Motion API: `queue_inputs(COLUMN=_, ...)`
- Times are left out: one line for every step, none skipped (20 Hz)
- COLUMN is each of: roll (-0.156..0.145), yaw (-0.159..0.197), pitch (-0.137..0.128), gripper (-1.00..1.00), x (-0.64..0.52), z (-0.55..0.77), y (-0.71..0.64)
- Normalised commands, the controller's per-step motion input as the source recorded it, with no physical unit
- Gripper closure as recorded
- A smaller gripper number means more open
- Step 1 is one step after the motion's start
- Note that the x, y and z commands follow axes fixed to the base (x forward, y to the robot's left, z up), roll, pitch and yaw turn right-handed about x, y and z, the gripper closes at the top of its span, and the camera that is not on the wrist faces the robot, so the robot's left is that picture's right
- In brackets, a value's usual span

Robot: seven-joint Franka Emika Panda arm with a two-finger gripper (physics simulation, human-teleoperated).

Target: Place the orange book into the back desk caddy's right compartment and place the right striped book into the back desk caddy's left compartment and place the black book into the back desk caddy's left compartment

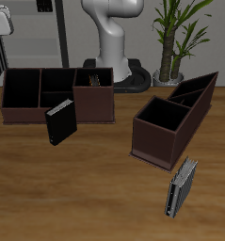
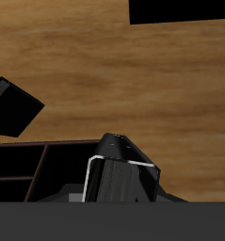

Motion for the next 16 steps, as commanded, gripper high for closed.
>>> queue_inputs(roll=-0.007, yaw=-0.068, pitch=0.012, gripper=1.0, x=-0.01, z=-0.15, y=0.34)
queue_inputs(roll=0.113, yaw=0.057, pitch=0.014, gripper=1.0, x=0.01, z=-0.17, y=0.45)
queue_inputs(roll=0.037, yaw=-0.029, pitch=0.038, gripper=1.0, x=0.01, z=-0.22, y=0.35)
queue_inputs(roll=0.0, yaw=0.0, pitch=0.0, gripper=1.0, x=0.0, z=0.0, y=-0.02)
queue_inputs(roll=0.1, yaw=-0.007, pitch=0.077, gripper=1.0, x=-0.03, z=-0.51, y=0.81)
queue_inputs(roll=0.044, yaw=0.035, pitch=0.035, gripper=1.0, x=-0.05, z=-0.22, y=0.37)
queue_inputs(roll=0.02, yaw=0.038, pitch=0.009, gripper=1.0, x=-0.06, z=-0.17, y=0.33)
queue_inputs(roll=0.087, yaw=-0.023, pitch=0.041, gripper=1.0, x=-0.07, z=-0.18, y=0.37)
queue_inputs(roll=-0.081, yaw=0.092, pitch=0.043, gripper=1.0, x=0.01, z=-0.34, y=0.47)
queue_inputs(roll=0.029, yaw=-0.016, pitch=0.052, gripper=1.0, x=0.04, z=-0.19, y=0.16)
queue_inputs(roll=-0.04, yaw=0.035, pitch=0.032, gripper=1.0, x=0.02, z=-0.24, y=0.12)
queue_inputs(roll=-0.127, yaw=0.031, pitch=0.014, gripper=1.0, x=-0.03, z=-0.18, y=-0.02)
queue_inputs(roll=-0.046, yaw=-0.103, pitch=0.04, gripper=1.0, x=-0.08, z=-0.2, y=0.0)
queue_inputs(roll=0.0, yaw=-0.015, pitch=0.022, gripper=1.0, x=-0.06, z=-0.14, y=0.08)
queue_inputs(roll=-0.049, yaw=0.059, pitch=0.019, gripper=1.0, x=-0.1, z=-0.28, y=0.18)
queue_inputs(roll=-0.042, yaw=-0.005, pitch=0.063, gripper=1.0, x=-0.02, z=-0.3, y=0.14)
